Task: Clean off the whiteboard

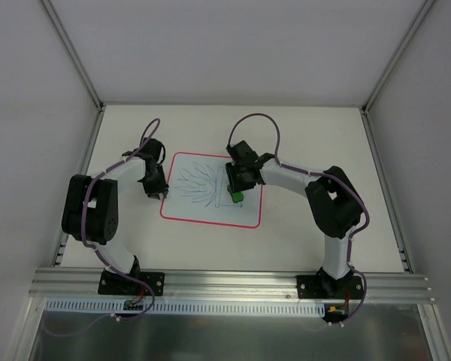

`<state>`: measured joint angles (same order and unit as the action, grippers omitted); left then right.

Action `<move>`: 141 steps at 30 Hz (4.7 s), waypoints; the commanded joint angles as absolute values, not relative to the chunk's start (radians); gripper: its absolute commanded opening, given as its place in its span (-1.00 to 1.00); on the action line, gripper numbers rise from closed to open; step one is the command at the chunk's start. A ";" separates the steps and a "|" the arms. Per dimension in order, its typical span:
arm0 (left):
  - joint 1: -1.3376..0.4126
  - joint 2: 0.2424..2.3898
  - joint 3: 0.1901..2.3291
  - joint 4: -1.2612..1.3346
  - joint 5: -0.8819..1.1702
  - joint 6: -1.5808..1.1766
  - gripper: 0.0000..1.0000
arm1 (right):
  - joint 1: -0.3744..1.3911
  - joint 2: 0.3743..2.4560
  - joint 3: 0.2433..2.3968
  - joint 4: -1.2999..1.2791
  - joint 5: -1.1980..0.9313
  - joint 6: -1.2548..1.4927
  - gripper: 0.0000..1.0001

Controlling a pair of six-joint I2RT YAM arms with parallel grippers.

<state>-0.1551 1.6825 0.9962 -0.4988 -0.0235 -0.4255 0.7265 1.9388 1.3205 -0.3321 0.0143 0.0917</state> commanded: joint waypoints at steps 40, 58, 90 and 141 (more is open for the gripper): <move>-0.451 1.747 0.904 -0.443 0.006 -0.686 -1.00 | 0.620 1.956 1.211 -0.534 0.244 0.156 -0.99; -0.449 1.758 0.908 -0.442 -0.015 -0.692 -1.00 | 0.868 2.036 1.318 -0.531 0.041 0.167 -0.99; -0.445 1.667 0.836 -0.442 -0.034 -0.681 -1.00 | 0.841 2.066 1.353 -0.587 0.017 0.227 -0.99; -0.436 1.605 0.785 -0.440 -0.005 -0.646 -1.00 | 0.630 2.312 1.836 -0.704 0.068 0.193 -0.99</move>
